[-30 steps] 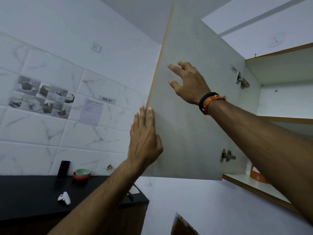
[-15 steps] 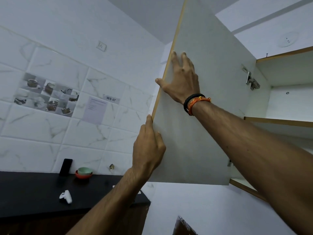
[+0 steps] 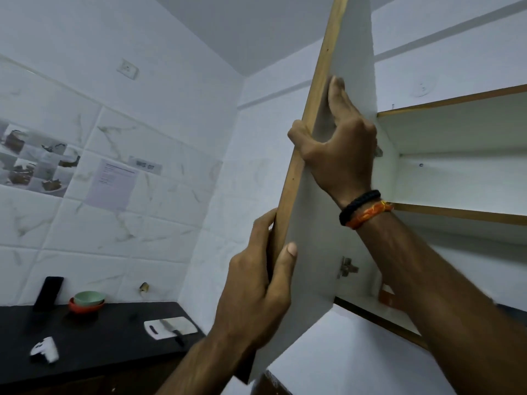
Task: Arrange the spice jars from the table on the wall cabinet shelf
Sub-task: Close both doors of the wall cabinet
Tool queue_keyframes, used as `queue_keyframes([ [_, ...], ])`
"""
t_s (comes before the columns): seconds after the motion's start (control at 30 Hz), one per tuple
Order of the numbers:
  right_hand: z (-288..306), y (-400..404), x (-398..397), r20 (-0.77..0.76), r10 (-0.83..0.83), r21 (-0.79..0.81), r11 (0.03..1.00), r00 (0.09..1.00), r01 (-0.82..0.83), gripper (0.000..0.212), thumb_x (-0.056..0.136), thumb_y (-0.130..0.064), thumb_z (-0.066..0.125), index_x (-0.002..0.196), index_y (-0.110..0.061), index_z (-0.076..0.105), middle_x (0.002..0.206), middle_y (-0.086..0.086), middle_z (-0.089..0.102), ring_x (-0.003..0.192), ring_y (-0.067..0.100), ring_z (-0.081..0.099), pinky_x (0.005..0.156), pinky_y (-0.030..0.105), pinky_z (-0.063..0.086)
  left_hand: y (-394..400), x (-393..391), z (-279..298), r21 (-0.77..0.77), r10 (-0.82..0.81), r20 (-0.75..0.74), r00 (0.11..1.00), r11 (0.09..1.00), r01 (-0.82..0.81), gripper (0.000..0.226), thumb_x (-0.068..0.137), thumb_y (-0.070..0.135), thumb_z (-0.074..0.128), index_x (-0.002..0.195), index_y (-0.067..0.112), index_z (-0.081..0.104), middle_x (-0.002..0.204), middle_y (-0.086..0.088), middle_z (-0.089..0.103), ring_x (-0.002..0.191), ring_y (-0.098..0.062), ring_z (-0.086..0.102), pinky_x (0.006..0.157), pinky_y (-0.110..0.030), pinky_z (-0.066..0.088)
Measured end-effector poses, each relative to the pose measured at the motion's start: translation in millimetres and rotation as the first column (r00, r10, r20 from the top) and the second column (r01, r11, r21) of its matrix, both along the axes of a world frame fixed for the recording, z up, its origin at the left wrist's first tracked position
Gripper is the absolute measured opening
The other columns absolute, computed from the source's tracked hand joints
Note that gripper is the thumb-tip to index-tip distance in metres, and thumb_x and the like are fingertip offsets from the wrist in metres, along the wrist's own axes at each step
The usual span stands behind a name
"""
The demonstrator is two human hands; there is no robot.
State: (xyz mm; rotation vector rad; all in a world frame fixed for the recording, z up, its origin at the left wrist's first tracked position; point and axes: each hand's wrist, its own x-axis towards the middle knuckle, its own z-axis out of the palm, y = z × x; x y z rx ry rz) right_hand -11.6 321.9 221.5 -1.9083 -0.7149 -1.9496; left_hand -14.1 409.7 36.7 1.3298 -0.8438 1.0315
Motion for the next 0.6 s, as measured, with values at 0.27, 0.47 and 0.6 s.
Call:
queue_keyframes([
  [0.27,-5.9,-74.2,-60.3,0.005,0.141,0.063,0.988,0.990,-0.141,0.071,0.088,-0.034,0.065,0.148,0.000,0.047,0.120,0.013,0.074,0.107,0.019,0.072,0.094,0.034,0.058,-71.4,-35.1,7.5,0.108,-0.431,-0.011,0.902,0.897,0.429,0.066,0.098,0.036,0.054,0.157,0.034,0.024,0.155,0.022,0.038,0.142,0.001,0.036,0.117,-0.037,0.036],
  [0.47,-7.2,-136.3,-98.5,-0.008,0.107,0.140,0.985,0.994,-0.105,0.032,0.093,-0.018,0.060,0.114,0.004,0.069,0.084,0.024,0.066,0.074,0.027,0.060,0.070,0.041,0.056,-137.6,-49.3,14.7,0.234,-0.426,0.013,0.905,0.881,0.411,0.089,0.092,0.046,0.059,0.159,0.036,0.002,0.165,0.024,0.000,0.150,0.005,0.003,0.125,-0.045,0.019],
  [0.6,-11.7,-173.7,-116.3,-0.048,0.095,0.223,0.971,0.994,-0.082,0.035,0.093,-0.020,0.057,0.096,0.015,0.063,0.090,0.037,0.060,0.077,0.041,0.058,0.073,0.053,0.053,-183.4,-52.9,19.1,0.241,-0.346,0.107,0.932,0.919,0.313,0.096,0.089,0.044,0.064,0.160,0.026,0.002,0.167,0.014,-0.005,0.153,-0.003,-0.006,0.125,-0.052,0.011],
])
